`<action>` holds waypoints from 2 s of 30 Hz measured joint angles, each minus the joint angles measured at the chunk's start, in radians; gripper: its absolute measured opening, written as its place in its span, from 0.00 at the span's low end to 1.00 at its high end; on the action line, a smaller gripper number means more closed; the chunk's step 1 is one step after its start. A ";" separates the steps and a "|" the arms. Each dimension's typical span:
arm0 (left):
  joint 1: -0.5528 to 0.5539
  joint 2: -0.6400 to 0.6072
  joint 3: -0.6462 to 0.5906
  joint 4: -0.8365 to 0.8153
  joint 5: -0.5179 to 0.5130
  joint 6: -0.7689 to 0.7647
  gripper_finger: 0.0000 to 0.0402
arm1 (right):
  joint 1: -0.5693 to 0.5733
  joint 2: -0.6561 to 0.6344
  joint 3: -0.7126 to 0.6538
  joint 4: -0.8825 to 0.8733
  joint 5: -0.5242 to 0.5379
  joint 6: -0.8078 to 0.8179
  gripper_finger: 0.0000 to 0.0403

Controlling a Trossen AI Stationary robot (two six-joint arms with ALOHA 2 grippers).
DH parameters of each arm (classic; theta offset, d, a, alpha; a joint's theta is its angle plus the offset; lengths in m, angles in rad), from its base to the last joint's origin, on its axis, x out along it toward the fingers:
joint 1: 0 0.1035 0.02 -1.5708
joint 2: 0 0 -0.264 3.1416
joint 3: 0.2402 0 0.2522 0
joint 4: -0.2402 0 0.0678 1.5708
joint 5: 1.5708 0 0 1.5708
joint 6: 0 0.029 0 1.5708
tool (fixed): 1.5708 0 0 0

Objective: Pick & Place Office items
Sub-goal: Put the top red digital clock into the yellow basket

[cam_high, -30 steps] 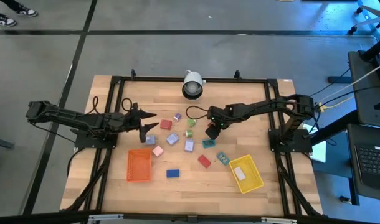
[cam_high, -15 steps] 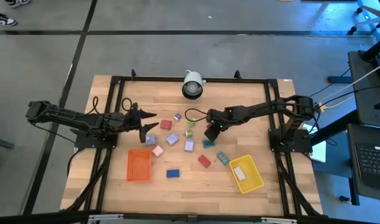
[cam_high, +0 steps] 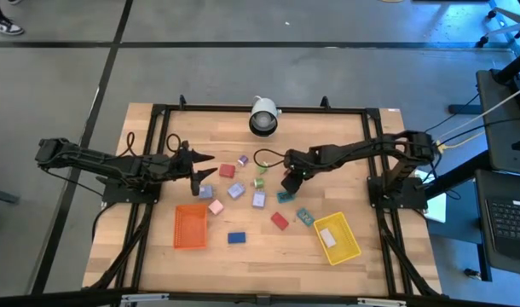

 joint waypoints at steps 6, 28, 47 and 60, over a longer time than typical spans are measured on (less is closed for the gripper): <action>0.000 0.000 0.000 0.000 0.000 0.000 0.50 | -0.015 -0.048 0.000 0.005 0.006 -0.007 0.37; 0.000 -0.001 -0.001 0.002 0.000 -0.008 0.50 | 0.084 -0.516 0.003 -0.284 0.067 0.128 0.37; 0.000 0.001 -0.001 0.012 -0.005 -0.070 0.50 | 0.619 -0.542 0.003 -0.486 0.228 0.779 0.37; 0.000 0.009 -0.001 0.084 0.030 -0.090 0.50 | 0.923 -0.360 0.003 -0.456 0.225 1.192 0.37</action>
